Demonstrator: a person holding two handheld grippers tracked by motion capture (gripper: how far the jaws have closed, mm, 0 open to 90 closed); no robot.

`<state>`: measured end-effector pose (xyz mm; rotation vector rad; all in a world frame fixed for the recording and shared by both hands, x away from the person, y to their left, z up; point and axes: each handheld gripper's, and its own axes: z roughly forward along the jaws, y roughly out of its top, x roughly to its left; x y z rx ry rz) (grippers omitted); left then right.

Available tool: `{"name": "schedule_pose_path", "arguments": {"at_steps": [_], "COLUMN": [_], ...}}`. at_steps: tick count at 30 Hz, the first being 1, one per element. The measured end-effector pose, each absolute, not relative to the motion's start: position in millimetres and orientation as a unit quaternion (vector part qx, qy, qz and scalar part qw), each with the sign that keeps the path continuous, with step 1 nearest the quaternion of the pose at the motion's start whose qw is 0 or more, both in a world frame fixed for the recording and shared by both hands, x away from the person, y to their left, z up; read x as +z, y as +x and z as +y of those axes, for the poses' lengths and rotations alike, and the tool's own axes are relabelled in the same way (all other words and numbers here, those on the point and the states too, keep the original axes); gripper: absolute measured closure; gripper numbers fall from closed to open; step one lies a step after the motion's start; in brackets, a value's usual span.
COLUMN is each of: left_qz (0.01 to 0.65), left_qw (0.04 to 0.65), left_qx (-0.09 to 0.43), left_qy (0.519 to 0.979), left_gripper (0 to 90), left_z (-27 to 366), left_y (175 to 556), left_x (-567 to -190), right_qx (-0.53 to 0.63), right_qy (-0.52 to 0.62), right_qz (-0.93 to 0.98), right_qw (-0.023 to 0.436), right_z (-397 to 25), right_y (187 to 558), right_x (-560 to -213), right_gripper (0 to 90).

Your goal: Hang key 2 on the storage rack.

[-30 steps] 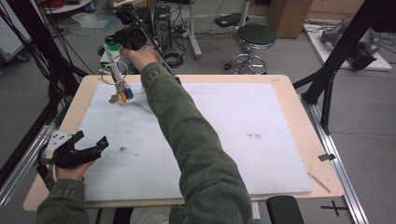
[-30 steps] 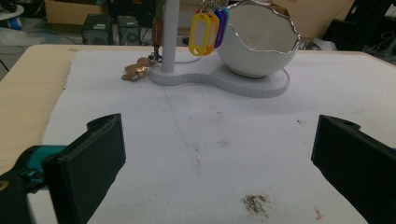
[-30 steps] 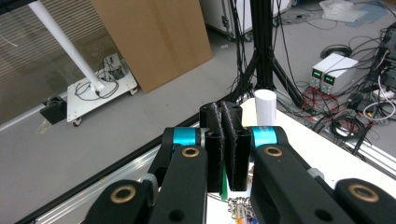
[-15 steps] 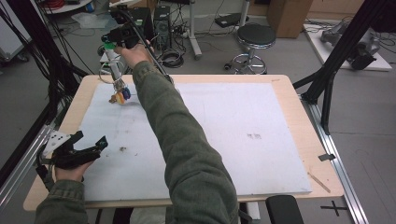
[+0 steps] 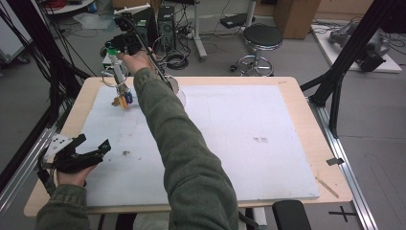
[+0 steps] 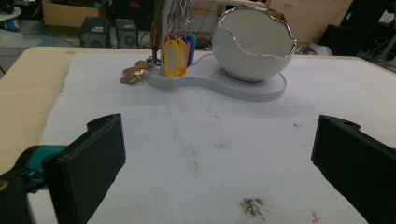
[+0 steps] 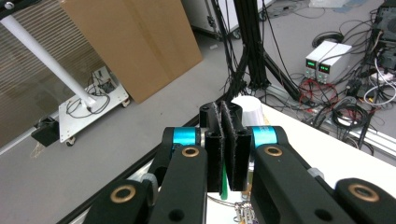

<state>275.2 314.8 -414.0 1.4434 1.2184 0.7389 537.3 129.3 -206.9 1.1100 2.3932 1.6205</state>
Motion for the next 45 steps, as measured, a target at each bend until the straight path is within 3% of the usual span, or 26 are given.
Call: {"name": "schedule_pose_path", "arguments": {"at_steps": [9,19,23,29,45], "left_qz": [0.509,0.509,0.509,0.511,0.51], "left_qw": [0.527,0.528,0.526,0.527,0.525], "left_qx": [0.309,0.307,0.308,0.305,0.307], "left_qy": [0.607,0.607,0.608,0.607,0.608], "left_gripper": [3.5,3.5,3.5,3.5,3.5], "left_z": [314.7,313.8,313.3,313.7,313.4], "left_y": [275.3,276.0,276.2,276.8,276.6], "left_x": [-414.1,-414.4,-414.5,-414.8,-414.7], "right_qx": [0.511,0.499,0.473,0.472,0.466], "right_qy": [0.372,0.345,0.345,0.344,0.351], "right_qz": [0.775,0.794,0.809,0.809,0.806], "right_qw": [0.012,0.044,0.057,0.071,0.103], "right_z": [117.9,101.9,96.5,84.4,25.4], "right_y": [541.7,533.8,532.4,528.2,508.3], "right_x": [-215.2,-211.0,-213.2,-216.2,-224.0], "right_gripper": [85.6,45.3,21.8,0.6,0.5]}}
